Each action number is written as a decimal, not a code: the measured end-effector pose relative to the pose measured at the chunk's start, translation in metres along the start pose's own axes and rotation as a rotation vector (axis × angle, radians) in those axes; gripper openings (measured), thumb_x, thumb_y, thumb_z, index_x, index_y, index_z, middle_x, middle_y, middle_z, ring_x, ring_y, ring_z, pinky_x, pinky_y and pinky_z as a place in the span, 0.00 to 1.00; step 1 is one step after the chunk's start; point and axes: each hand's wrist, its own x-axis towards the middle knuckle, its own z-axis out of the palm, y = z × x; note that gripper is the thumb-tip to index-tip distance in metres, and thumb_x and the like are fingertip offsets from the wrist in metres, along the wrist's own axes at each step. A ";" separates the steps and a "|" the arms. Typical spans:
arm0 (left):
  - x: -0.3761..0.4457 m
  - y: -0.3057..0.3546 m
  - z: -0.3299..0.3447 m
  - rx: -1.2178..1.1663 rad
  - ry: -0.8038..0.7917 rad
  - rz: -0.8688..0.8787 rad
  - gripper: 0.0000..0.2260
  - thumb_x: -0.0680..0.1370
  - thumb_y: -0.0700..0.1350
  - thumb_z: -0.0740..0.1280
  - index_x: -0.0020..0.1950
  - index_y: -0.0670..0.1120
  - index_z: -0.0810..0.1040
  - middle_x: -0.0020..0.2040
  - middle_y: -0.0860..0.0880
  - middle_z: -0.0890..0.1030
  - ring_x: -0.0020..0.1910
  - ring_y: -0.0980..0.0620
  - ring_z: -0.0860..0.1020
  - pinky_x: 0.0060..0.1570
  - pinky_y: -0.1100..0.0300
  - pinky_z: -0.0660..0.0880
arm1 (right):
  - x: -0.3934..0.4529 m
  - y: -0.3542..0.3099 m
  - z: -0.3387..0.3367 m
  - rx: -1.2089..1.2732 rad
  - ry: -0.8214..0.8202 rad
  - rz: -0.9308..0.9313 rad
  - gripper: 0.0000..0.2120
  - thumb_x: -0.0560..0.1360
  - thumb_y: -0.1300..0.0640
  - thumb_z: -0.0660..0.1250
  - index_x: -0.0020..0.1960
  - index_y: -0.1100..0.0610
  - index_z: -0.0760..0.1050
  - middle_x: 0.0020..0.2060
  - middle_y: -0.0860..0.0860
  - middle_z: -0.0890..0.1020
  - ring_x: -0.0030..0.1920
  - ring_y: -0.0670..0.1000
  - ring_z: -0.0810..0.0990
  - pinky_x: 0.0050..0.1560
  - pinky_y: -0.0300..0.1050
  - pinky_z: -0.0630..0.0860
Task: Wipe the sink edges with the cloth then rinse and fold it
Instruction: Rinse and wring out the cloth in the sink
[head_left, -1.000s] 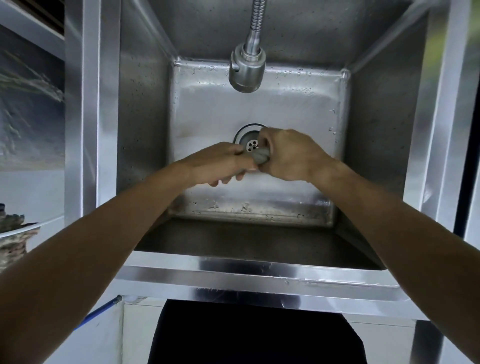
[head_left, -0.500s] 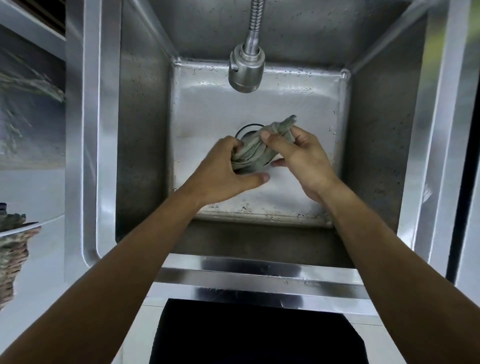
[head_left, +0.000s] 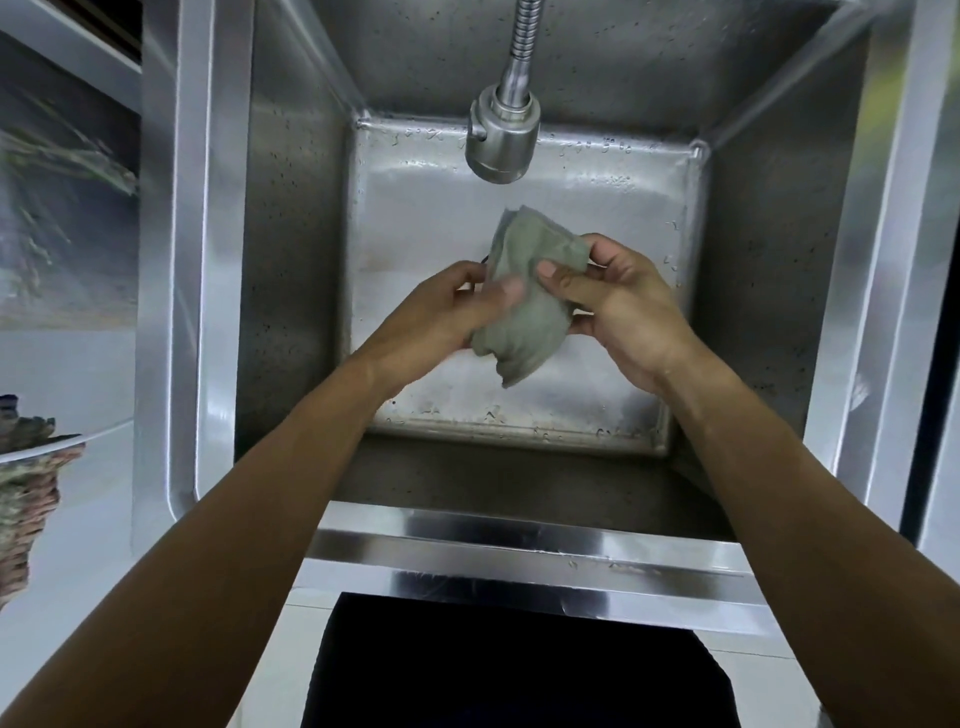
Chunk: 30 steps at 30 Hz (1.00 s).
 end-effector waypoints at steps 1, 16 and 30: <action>-0.001 0.001 0.004 0.072 0.020 0.053 0.20 0.71 0.67 0.74 0.52 0.54 0.82 0.48 0.51 0.87 0.45 0.55 0.85 0.42 0.63 0.80 | 0.000 0.001 0.001 -0.024 0.002 -0.006 0.04 0.79 0.61 0.72 0.51 0.56 0.78 0.45 0.52 0.87 0.46 0.53 0.86 0.46 0.52 0.85; -0.006 0.031 0.002 0.065 0.015 0.237 0.10 0.82 0.36 0.69 0.62 0.44 0.78 0.51 0.47 0.87 0.52 0.51 0.84 0.56 0.53 0.79 | -0.008 -0.004 0.003 -0.284 0.173 -0.239 0.14 0.75 0.62 0.77 0.48 0.56 0.71 0.34 0.49 0.71 0.34 0.44 0.69 0.35 0.37 0.71; -0.027 0.057 -0.007 0.185 0.120 0.454 0.08 0.80 0.47 0.72 0.56 0.55 0.77 0.46 0.44 0.86 0.42 0.50 0.84 0.38 0.52 0.83 | -0.035 -0.034 0.002 -0.355 0.091 -0.457 0.16 0.76 0.68 0.73 0.55 0.50 0.75 0.47 0.54 0.84 0.41 0.54 0.81 0.45 0.44 0.80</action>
